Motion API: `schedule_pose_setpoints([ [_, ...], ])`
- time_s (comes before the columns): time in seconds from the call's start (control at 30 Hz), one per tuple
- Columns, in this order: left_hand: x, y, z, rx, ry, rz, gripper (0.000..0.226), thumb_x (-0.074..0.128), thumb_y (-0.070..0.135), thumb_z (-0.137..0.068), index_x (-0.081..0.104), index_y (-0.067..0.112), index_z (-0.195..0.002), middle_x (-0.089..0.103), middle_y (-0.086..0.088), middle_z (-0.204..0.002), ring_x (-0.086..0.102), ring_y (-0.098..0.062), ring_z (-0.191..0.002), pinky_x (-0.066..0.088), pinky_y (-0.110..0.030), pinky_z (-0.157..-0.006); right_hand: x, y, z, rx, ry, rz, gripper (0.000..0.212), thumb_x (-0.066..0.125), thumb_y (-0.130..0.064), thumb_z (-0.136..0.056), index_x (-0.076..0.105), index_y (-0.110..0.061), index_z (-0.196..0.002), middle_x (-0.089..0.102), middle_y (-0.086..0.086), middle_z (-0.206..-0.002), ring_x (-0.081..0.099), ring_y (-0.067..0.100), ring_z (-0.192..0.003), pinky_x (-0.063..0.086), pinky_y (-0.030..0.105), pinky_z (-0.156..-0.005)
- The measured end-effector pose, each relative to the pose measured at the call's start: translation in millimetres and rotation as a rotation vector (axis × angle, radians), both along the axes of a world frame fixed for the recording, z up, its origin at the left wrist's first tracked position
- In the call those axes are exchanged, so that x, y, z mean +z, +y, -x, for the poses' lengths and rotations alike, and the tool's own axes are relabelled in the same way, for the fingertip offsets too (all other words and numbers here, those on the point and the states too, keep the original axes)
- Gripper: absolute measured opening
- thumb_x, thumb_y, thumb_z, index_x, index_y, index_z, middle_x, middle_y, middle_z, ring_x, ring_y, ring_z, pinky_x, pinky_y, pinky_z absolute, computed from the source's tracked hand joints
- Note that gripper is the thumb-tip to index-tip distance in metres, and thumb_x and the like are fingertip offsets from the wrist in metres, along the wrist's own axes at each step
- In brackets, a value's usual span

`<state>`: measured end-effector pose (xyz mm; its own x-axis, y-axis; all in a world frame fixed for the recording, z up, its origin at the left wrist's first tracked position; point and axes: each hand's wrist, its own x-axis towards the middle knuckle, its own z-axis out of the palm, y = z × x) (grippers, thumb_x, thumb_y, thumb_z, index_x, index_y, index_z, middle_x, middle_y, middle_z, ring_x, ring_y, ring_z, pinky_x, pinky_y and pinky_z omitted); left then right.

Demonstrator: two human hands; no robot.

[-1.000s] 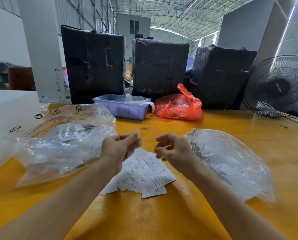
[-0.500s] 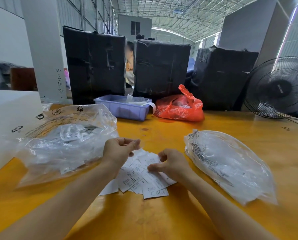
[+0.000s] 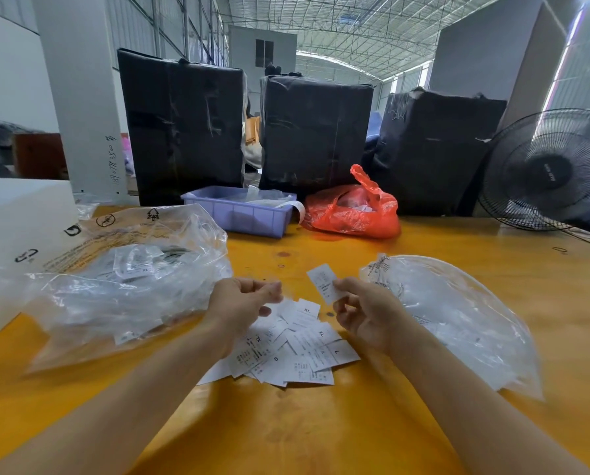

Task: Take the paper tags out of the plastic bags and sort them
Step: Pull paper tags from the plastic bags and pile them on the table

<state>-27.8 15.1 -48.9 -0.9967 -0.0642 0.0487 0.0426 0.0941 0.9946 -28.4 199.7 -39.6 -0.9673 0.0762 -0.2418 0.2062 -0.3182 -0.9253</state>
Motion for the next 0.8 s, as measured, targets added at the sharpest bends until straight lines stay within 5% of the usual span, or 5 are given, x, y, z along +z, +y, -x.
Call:
schedule_pose_setpoints([
  [0.1, 1, 3, -3, -0.066, -0.031, 0.013, 0.018, 0.072, 0.029, -0.080, 0.071, 0.011, -0.081, 0.074, 0.006, -0.073, 0.056, -0.003, -0.052, 0.036, -0.016, -0.047, 1, -2, -3, 0.069, 0.025, 0.096, 0.003, 0.056, 0.001, -0.086, 0.058, 0.002, -0.088, 0.055, 0.009, -0.061, 0.054, 0.012, -0.045, 0.044, 0.017, -0.041],
  [0.23, 6, 8, -7, -0.156, -0.065, -0.072, 0.024, 0.076, 0.027, -0.067, 0.071, 0.009, -0.084, 0.074, 0.003, -0.073, 0.063, -0.003, -0.055, 0.042, -0.018, -0.056, 2, -7, -8, 0.182, 0.124, -0.046, 0.010, 0.057, 0.004, -0.085, 0.062, -0.001, -0.093, 0.069, 0.009, -0.065, 0.066, 0.016, -0.056, 0.053, 0.021, -0.052],
  [0.47, 2, 9, -5, -0.079, 0.029, -0.082, 0.015, 0.079, 0.015, -0.070, 0.068, 0.006, -0.077, 0.070, -0.004, -0.068, 0.062, -0.010, -0.059, 0.046, -0.017, -0.056, 2, -15, -14, 0.347, 0.257, -0.370, 0.022, 0.050, -0.020, -0.097, 0.068, -0.007, -0.094, 0.074, 0.011, -0.084, 0.071, 0.019, -0.072, 0.052, 0.022, -0.061],
  [0.6, 1, 6, -3, -0.107, 0.054, -0.046, 0.011, 0.077, 0.013, -0.072, 0.068, 0.008, -0.073, 0.070, 0.001, -0.061, 0.062, -0.008, -0.057, 0.048, -0.015, -0.054, 2, -15, -14, 0.311, 0.277, -0.405, 0.028, 0.059, -0.035, -0.089, 0.070, -0.010, -0.082, 0.067, 0.000, -0.068, 0.060, 0.010, -0.059, 0.045, 0.021, -0.055],
  [0.8, 1, 6, -5, -0.159, 0.012, -0.107, 0.017, 0.077, 0.019, -0.069, 0.068, 0.009, -0.079, 0.074, 0.001, -0.070, 0.065, -0.005, -0.058, 0.047, -0.016, -0.056, 10, -4, -11, 0.056, 0.362, -0.197, 0.005, 0.067, -0.001, -0.081, 0.063, -0.001, -0.078, 0.060, 0.007, -0.062, 0.057, 0.012, -0.050, 0.049, 0.018, -0.049],
])
